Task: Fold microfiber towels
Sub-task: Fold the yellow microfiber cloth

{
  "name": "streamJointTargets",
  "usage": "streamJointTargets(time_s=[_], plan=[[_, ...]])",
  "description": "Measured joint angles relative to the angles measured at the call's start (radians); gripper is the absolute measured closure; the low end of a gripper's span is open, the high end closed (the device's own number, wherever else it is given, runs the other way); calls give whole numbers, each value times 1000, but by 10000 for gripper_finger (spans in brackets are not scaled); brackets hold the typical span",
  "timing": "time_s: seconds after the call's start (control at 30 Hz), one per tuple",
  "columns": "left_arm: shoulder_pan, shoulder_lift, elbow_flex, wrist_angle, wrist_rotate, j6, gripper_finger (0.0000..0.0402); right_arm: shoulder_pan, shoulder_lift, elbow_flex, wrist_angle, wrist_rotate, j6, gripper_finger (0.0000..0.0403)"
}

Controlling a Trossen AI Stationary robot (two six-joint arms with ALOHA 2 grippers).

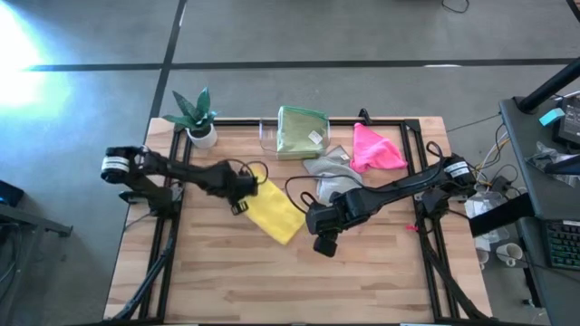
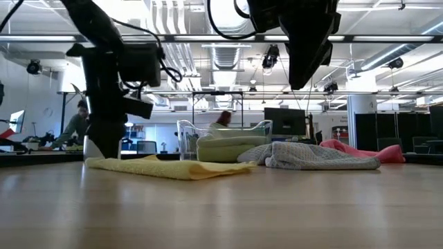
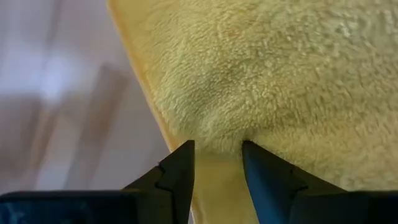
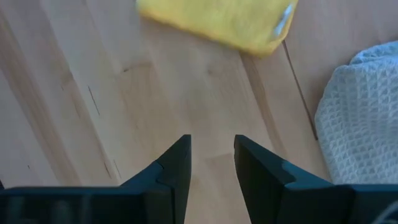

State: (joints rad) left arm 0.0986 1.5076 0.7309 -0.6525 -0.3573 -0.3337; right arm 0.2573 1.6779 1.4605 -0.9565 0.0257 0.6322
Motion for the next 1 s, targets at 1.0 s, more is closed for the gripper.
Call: streamJointTargets(time_s=[1.0], plan=[[-371,234,159,592,69,-246,282,0,1,-10,4,56,-4,291]])
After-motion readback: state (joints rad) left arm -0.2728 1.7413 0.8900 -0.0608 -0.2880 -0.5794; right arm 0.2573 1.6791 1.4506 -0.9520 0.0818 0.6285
